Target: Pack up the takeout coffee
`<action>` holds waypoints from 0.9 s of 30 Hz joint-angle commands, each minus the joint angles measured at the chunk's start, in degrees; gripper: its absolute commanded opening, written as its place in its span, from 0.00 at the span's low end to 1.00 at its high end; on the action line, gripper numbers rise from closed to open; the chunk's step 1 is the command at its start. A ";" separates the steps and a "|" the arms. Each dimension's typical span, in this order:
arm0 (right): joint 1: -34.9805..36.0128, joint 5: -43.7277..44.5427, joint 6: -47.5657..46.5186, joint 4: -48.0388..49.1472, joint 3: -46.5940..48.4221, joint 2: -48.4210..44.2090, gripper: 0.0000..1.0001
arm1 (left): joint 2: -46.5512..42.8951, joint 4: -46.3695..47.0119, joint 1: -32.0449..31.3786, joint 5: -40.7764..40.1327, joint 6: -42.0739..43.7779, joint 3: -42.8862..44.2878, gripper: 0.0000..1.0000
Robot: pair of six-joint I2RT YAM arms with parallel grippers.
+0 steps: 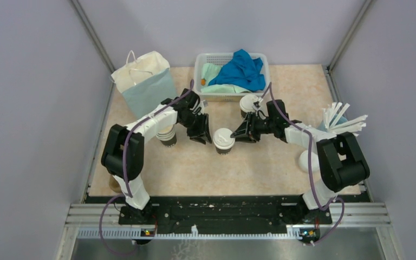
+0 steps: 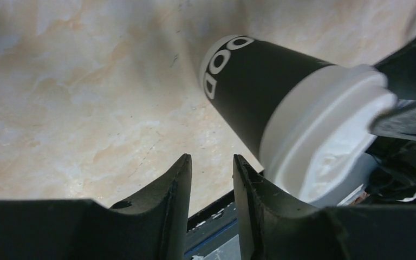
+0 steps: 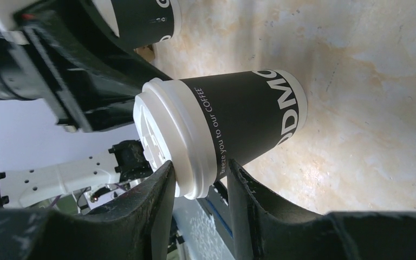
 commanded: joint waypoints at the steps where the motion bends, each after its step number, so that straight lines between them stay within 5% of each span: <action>1: 0.14 1.92 -1.35 0.30 -1.50 2.09 0.38 | 2.08 -1.45 -1.74 -5.47 2.03 -1.87 0.40; 13: -0.74 0.70 -3.89 -5.93 3.66 0.03 0.42 | -2.51 -8.75 -1.76 -6.00 2.80 8.48 0.51; 27: -0.74 0.49 -2.91 -4.39 2.88 0.06 0.43 | -1.86 -5.40 -1.70 -1.84 0.88 6.41 0.54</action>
